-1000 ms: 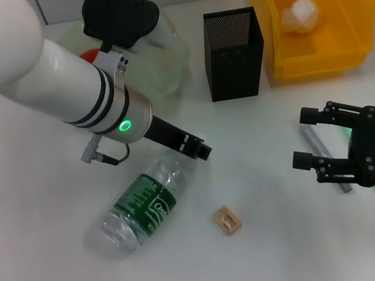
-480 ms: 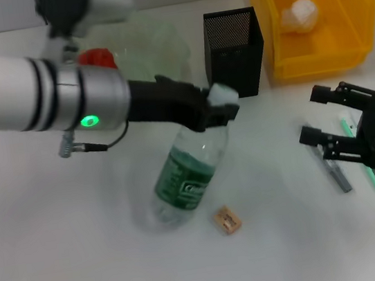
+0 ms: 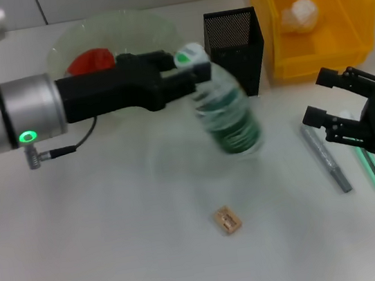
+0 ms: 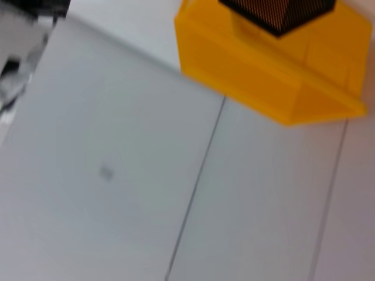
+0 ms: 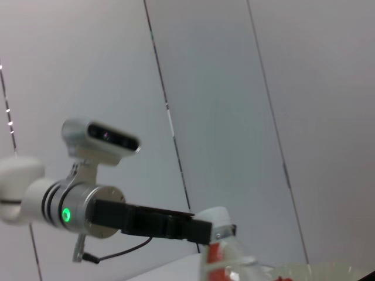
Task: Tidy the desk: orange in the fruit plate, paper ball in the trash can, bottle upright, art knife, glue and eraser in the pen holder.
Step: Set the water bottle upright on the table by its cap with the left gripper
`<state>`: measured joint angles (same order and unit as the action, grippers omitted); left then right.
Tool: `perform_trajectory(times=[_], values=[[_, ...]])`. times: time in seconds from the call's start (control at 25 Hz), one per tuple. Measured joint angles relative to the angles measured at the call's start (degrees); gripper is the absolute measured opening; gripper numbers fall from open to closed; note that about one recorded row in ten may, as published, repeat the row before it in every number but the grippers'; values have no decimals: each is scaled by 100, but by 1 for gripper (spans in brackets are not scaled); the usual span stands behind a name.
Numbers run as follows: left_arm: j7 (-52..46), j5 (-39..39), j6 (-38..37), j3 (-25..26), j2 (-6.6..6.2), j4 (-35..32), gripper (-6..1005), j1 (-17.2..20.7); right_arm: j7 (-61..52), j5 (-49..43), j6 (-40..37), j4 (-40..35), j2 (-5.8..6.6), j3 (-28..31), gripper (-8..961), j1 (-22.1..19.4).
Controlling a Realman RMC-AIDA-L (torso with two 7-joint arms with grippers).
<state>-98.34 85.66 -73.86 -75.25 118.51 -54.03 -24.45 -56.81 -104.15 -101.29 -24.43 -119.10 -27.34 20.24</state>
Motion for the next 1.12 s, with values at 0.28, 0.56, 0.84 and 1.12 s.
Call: perform_trajectory(times=[0.28,0.56,0.84,1.12], values=[[1801,-864,-636,679,9,1684,447,-261,8,17,0,149,1,177,803,53],[3380,-1446,-949,828,6,2460,448,-40,167,275,19,393,-6,386,803,42],[4378,-1781,-1224,1101,29,3101,448,164,595,905,-15,767,-8,455,803,-90],[5105,-2457,-1289,1105,52,3785,449,174,871,915,96,1032,-16,491,803,-14]])
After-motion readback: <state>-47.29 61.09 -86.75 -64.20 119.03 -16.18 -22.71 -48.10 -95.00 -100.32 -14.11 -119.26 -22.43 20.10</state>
